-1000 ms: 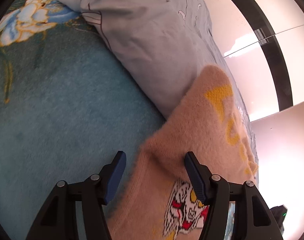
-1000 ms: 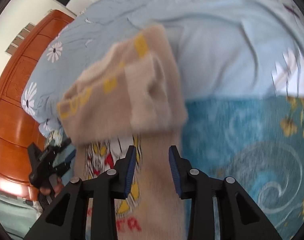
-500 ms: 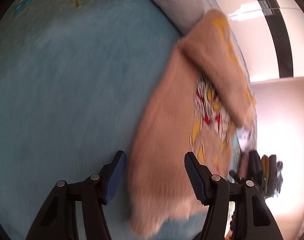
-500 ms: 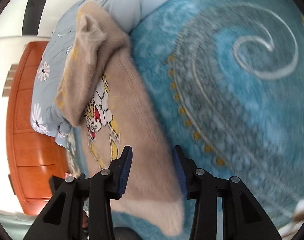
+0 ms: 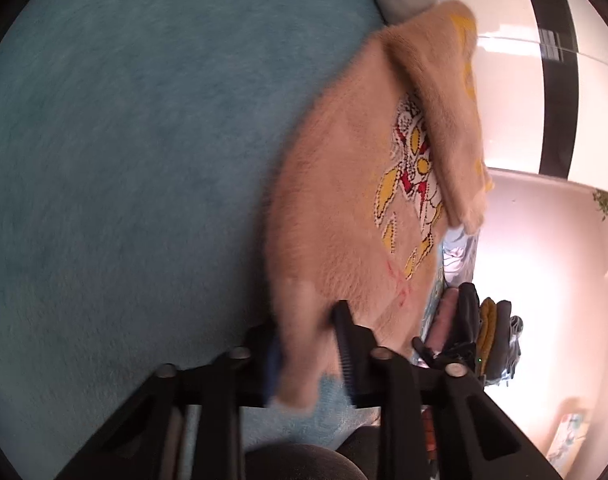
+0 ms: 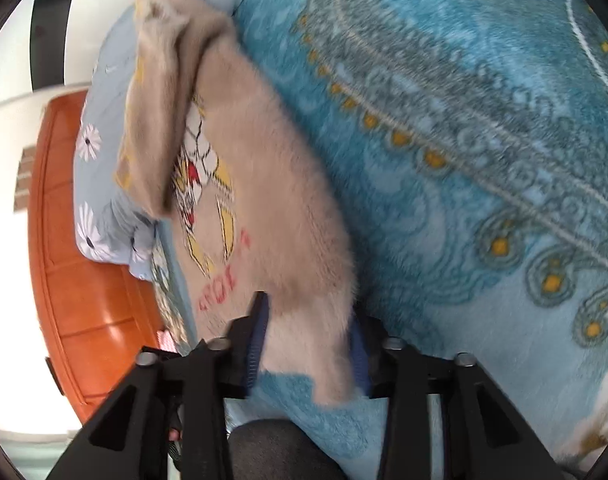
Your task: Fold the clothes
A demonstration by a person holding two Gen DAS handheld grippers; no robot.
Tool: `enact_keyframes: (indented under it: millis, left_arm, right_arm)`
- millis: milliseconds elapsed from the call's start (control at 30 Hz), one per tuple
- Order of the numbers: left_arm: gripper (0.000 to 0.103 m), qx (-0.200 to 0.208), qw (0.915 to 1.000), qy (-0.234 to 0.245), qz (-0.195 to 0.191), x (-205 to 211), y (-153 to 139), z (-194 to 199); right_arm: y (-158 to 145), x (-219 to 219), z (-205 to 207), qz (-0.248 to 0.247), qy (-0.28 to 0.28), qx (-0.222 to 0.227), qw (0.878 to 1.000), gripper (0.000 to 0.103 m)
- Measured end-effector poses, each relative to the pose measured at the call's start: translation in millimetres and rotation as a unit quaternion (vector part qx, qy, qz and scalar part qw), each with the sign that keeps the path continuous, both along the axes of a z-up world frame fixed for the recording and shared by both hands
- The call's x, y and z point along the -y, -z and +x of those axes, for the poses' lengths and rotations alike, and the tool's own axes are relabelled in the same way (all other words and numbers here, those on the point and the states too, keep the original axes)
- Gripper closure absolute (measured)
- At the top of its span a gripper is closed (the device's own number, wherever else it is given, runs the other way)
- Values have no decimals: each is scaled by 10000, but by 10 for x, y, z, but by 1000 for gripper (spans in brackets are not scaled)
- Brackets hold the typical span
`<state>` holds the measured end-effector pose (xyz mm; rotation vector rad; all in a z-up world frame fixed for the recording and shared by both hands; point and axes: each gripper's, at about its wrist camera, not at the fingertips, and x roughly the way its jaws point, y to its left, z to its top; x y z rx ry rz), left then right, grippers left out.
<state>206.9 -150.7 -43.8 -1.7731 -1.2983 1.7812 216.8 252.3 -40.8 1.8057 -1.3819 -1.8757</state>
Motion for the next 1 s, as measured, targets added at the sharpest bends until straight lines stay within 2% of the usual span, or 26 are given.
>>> enact_keyframes:
  millis: [33, 133, 233, 300, 400, 467, 533, 700, 833, 1000]
  left_arm:
    - [93, -41, 10000, 22, -55, 14, -37, 24]
    - [94, -163, 9996, 87, -216, 56, -150, 97]
    - [94, -200, 9997, -6, 147, 102, -266, 93]
    - [94, -278, 9986, -116, 442, 111, -358, 72]
    - [94, -699, 9924, -386, 931, 177, -625, -220]
    - [94, -997, 9862, -543, 1201, 196, -803, -502]
    - [94, -1253, 9835, -562, 1178, 153, -936, -890]
    - [94, -1809, 9757, -617, 1070, 29, -1206, -1860]
    - [94, -1773, 9789, -597, 824, -115, -1109, -2498]
    - [94, -1650, 9833, -621, 444, -373, -806, -2959]
  right_arm:
    - [-21, 17, 9, 54, -71, 24, 10000, 94]
    - [-152, -80, 66, 88, -41, -191, 9998, 94]
    - [-303, -269, 114, -242, 117, -404, 9988, 95]
    - [-496, -354, 44, -551, 226, -752, 9954, 95]
    - [-764, -399, -216, -993, 419, -1268, 9861, 95]
    - [-944, -395, -535, -1133, 424, -1599, 9797, 95]
    - [-1122, -393, -853, -1266, 429, -1922, 9722, 95]
    - [-1224, -466, -1653, -1189, 524, -2137, 9682, 95]
    - [-1066, -510, -2208, -1038, 568, -2037, 9718, 95]
    - [-733, -419, -2710, -916, 658, -1729, 9785, 94]
